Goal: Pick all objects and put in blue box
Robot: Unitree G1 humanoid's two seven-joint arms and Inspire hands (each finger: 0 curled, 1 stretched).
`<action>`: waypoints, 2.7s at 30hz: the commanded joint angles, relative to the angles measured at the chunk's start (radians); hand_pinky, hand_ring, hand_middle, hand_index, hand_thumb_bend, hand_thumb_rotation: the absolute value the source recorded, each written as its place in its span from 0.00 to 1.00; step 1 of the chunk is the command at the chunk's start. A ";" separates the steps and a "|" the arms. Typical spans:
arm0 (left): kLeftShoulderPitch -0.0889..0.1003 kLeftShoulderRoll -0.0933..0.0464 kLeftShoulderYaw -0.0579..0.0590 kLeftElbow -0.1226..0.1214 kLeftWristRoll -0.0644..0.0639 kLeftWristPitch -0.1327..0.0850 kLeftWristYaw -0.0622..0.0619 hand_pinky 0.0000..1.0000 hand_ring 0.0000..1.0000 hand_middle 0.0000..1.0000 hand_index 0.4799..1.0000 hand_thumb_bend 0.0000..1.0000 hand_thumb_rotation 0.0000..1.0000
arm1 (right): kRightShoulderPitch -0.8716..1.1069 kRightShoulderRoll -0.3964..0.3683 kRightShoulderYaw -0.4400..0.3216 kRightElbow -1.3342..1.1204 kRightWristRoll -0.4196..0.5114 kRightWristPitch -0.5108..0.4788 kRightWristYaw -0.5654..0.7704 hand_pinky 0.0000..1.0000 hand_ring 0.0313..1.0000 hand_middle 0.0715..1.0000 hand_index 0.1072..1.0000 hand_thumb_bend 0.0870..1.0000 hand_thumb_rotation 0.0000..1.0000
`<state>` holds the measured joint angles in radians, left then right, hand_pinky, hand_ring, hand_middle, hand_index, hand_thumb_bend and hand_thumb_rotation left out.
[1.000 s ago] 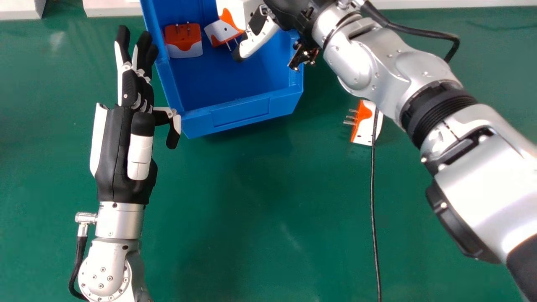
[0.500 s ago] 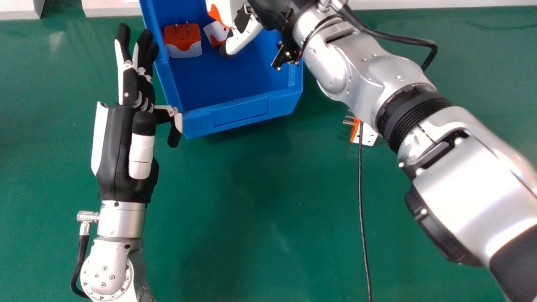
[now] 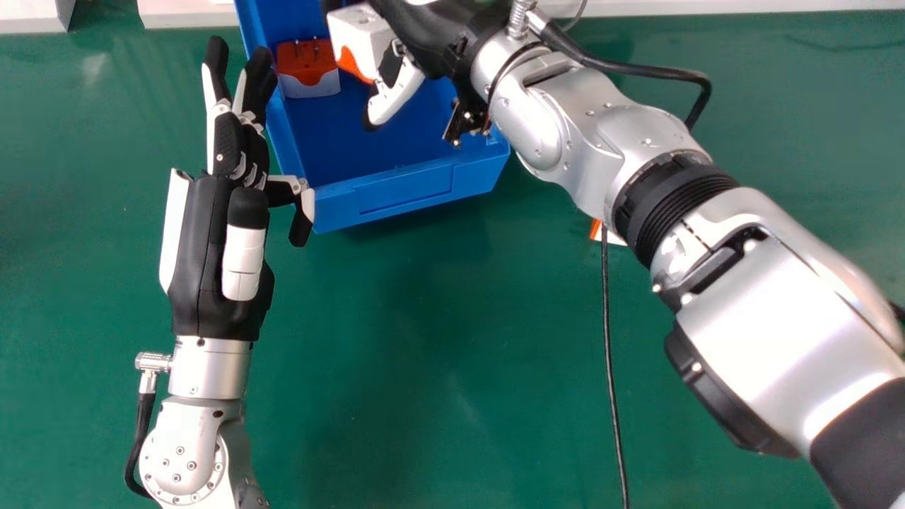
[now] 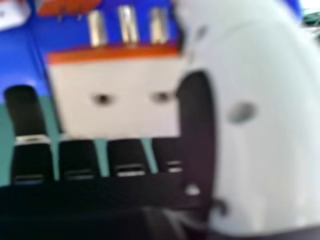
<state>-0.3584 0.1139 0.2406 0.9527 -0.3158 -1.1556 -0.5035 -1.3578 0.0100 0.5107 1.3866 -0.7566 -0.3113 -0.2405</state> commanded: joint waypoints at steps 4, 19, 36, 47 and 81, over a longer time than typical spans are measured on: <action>-0.014 -0.001 0.000 -0.011 -0.005 -0.028 -0.012 0.00 1.00 0.98 0.74 1.00 0.95 | -0.034 0.002 0.000 -0.011 0.007 0.017 0.002 0.67 0.77 0.81 0.77 0.92 0.13; -0.008 0.000 0.005 -0.013 -0.007 -0.023 -0.015 0.00 1.00 0.98 0.74 1.00 0.95 | -0.018 -0.047 0.008 -0.035 0.012 -0.066 -0.062 0.70 0.80 0.84 0.79 0.98 0.17; 0.020 -0.005 -0.006 -0.027 0.020 -0.005 0.034 0.00 1.00 1.00 0.76 1.00 0.95 | 0.462 -0.526 -0.137 -0.539 0.090 -0.634 -0.187 0.60 0.71 0.77 0.75 0.98 0.18; 0.021 -0.001 -0.005 -0.034 0.017 0.014 0.035 0.00 1.00 1.00 0.77 1.00 0.94 | 0.737 -0.650 -0.351 -0.752 0.224 -0.589 -0.108 0.60 0.72 0.78 0.76 0.99 0.18; 0.009 0.002 0.000 -0.024 -0.003 0.011 0.001 0.00 1.00 0.98 0.77 1.00 0.93 | 0.488 -0.526 -0.383 -0.146 0.315 -0.409 0.176 0.86 0.97 0.99 0.98 1.00 0.33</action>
<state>-0.3404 0.1093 0.2414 0.9381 -0.3157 -1.1307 -0.4948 -0.8149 -0.5144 0.1258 1.2378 -0.4608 -0.7294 -0.0699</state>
